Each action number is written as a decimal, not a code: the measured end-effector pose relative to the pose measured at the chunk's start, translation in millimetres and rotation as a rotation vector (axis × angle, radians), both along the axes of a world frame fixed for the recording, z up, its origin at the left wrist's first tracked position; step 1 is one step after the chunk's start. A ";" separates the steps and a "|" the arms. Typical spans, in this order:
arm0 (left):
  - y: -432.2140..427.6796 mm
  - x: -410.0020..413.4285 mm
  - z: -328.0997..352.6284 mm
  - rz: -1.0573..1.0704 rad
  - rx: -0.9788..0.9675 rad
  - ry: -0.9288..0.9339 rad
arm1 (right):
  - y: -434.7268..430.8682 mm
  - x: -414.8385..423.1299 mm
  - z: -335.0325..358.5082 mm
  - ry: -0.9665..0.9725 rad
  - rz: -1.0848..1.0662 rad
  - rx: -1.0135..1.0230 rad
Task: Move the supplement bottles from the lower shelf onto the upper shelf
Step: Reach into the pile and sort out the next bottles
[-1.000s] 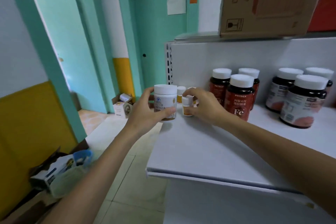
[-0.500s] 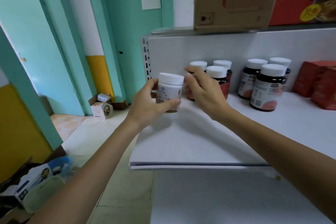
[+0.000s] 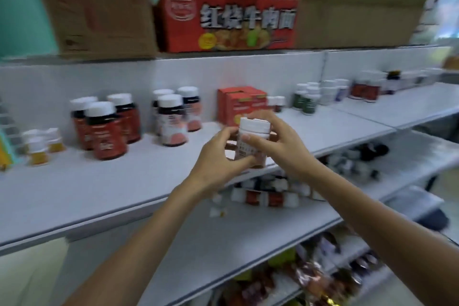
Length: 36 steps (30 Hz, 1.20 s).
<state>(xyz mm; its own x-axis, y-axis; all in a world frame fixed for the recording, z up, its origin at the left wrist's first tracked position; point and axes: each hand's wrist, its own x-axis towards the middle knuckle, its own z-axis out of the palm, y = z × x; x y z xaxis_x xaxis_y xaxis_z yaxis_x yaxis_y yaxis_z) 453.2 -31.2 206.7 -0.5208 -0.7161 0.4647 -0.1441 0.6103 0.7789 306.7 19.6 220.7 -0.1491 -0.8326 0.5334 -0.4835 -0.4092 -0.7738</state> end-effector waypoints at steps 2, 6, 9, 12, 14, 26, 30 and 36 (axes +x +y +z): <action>12.3 -47.4 -7.0 -0.045 -0.009 -0.020 | 30.4 -55.1 -2.7 -0.018 -0.126 -0.006; 39.9 -140.0 -19.5 -0.180 -0.034 -0.071 | 94.9 -156.0 -9.9 -0.105 -0.367 0.037; 61.5 -204.8 -27.8 -0.309 -0.030 -0.080 | 135.4 -214.7 -17.1 -0.134 -0.521 0.077; 79.1 -261.9 -38.4 -0.397 -0.049 -0.093 | 168.5 -262.0 -30.2 -0.177 -0.593 0.095; 87.8 -296.7 -43.6 -0.447 -0.030 -0.101 | 188.9 -292.0 -40.0 -0.165 -0.674 0.106; 99.0 -573.0 -48.6 -0.719 -0.060 -0.088 | 233.5 -523.1 -55.5 -0.119 -1.009 0.149; 96.2 -673.0 -37.7 -0.778 -0.062 -0.091 | 235.2 -608.4 -44.6 -0.091 -1.050 0.202; 96.6 -774.9 -42.9 -0.841 -0.045 -0.110 | 244.3 -696.3 -51.2 -0.096 -1.006 0.235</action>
<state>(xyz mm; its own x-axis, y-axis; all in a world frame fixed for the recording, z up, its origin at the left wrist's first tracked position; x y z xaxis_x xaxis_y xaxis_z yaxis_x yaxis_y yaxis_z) -321.7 65.4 163.9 -0.9154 -0.0521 0.3992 0.2982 0.5783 0.7593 -389.6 263.9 169.4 -0.8664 -0.3809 0.3230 -0.4501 0.3154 -0.8354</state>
